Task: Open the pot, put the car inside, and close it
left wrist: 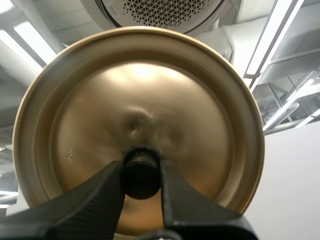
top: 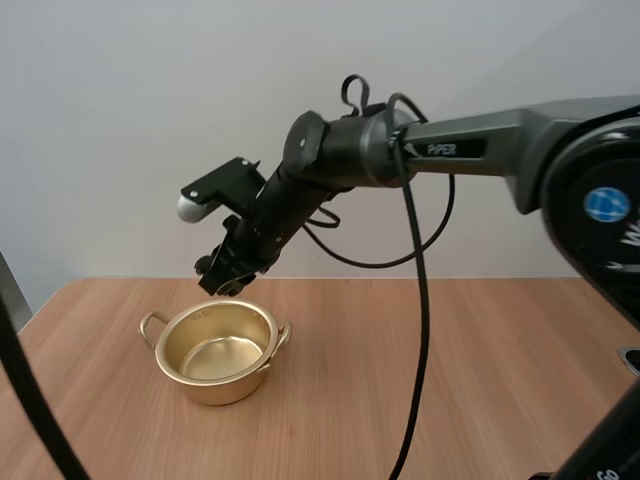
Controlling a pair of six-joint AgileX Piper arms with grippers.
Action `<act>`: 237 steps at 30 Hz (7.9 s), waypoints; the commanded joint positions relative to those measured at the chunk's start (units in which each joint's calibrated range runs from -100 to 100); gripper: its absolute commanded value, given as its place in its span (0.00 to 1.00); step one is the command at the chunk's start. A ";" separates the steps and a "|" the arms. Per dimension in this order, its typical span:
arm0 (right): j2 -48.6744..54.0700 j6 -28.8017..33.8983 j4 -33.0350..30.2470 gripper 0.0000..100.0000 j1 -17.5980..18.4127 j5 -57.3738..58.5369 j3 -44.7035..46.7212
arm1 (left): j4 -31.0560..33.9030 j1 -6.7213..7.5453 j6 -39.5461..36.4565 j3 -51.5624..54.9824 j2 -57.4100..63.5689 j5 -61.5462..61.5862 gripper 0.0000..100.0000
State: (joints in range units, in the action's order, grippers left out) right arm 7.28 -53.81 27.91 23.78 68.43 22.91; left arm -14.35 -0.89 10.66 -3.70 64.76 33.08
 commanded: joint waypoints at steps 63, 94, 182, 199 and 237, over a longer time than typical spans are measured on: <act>-20.01 -11.37 -3.16 0.00 4.06 -13.69 -0.04 | -0.07 -0.03 0.08 -1.76 -0.03 4.27 0.00; -20.01 -4.32 -9.80 0.70 4.06 -16.90 -0.04 | -0.07 -0.03 0.08 -1.76 -0.03 6.69 0.00; 53.11 13.51 -8.08 0.00 -28.23 -9.15 0.09 | 9.25 -0.03 6.46 13.75 -44.58 66.92 0.00; 53.11 13.51 -8.08 0.00 -28.23 -8.98 0.09 | 8.20 -0.03 8.36 33.18 -46.35 66.92 0.00; 53.11 13.51 -6.85 0.00 -28.23 -3.09 0.09 | 11.28 -0.03 7.72 39.28 -52.41 66.92 0.41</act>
State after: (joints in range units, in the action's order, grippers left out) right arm 60.41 -40.26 20.99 -4.39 65.39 22.91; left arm -3.30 -0.89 18.38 35.53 12.40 99.95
